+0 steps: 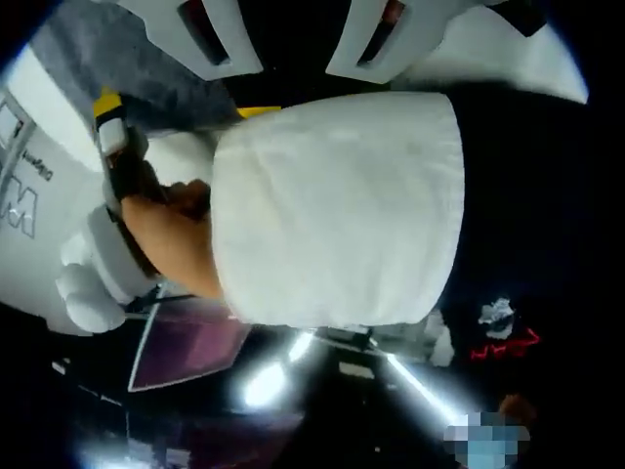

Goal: Open the folded towel by lifting each exposed corner and separating the folded layers until the towel lies flat within the target outline without major curled edges

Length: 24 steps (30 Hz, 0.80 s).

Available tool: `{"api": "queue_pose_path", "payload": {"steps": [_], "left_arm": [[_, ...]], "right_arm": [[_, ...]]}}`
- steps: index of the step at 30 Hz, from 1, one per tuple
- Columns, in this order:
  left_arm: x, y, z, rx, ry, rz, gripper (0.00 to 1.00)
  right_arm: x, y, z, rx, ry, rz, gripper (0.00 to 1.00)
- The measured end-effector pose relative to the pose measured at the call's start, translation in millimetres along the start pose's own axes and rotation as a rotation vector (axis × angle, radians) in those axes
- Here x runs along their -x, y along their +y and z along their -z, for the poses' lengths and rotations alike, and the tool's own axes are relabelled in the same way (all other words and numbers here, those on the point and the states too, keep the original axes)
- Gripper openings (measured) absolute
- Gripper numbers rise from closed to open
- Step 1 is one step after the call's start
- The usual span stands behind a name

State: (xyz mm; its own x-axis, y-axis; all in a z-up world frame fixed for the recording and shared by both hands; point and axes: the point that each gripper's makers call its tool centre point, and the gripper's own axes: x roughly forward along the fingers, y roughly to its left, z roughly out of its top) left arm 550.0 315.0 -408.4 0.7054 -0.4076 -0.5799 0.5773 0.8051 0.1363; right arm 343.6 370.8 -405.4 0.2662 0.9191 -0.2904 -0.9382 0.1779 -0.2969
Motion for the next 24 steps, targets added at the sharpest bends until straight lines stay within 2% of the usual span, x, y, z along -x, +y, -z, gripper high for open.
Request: {"api": "queue_pose_path", "payload": {"steps": [1, 4, 9, 12, 16, 18, 20, 24], "left_arm": [[-1, 1.4, -2.8, 0.008, -0.021, 0.003, 0.32], [0, 3.6, -1.8, 0.018, -0.013, -0.005, 0.33], [2, 7.7, 0.2, 0.05, -0.015, -0.012, 0.35], [2, 9.4, 1.8, 0.078, -0.018, -0.013, 0.35], [4, 13.9, 2.4, 0.083, -0.025, -0.029, 0.35], [4, 15.1, 2.7, 0.09, -0.025, -0.032, 0.35], [5, 8.3, 3.0, 0.088, -0.027, -0.035, 0.35], [3, 14.0, 1.3, 0.087, -0.038, -0.031, 0.34]], "right_arm": [[-1, 1, -0.4, -0.005, 0.002, -0.002, 0.0], [-3, 3, -1.1, -0.028, 0.006, -0.01, 0.0], [-3, 5, -1.4, -0.017, 0.006, -0.008, 0.0], [1, 5, -3.0, 0.113, 0.01, 0.016, 0.0], [13, 13, -0.9, 0.157, 0.023, 0.004, 0.0], [20, 11, -0.4, 0.176, 0.028, 0.012, 0.0], [26, 6, -1.6, 0.194, 0.025, 0.031, 0.0], [40, -9, 1.3, 0.133, 0.012, 0.053, 0.0]]}}
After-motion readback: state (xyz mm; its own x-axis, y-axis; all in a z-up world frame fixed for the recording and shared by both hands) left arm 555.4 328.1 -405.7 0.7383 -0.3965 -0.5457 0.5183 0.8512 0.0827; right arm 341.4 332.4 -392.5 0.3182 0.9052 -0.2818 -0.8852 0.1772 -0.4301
